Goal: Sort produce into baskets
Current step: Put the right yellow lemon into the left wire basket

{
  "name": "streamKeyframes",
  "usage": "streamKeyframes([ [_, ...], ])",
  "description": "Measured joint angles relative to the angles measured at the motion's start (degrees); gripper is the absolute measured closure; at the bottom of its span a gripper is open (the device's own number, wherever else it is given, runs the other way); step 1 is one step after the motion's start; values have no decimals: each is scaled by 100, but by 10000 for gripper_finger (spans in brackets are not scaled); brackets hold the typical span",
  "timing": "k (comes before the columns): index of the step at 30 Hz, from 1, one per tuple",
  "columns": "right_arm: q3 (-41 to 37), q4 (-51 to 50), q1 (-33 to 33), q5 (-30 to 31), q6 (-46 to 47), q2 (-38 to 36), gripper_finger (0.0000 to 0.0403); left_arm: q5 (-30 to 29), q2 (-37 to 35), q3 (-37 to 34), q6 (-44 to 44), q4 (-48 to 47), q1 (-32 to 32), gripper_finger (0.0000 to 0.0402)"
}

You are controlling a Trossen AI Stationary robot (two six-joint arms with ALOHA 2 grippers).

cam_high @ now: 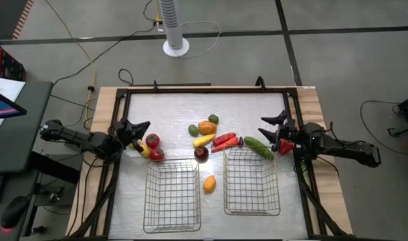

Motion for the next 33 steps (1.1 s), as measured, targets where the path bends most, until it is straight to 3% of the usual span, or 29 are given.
streamKeyframes([
  [6,0,852,2,-5,131,-1,122,-3,0,2,-194,282,0,401],
  [13,2,1097,-9,3,702,-3,122,-9,0,2,-479,441,0,401],
  [17,2,941,-9,258,690,-2,122,8,0,2,130,609,0,401],
  [23,4,749,-3,107,57,9,122,393,5,46,1256,523,5,401],
  [28,83,850,-154,305,53,110,122,342,41,739,1020,-821,169,401],
  [33,741,910,-428,322,55,716,122,850,377,1656,357,-2399,347,401],
])
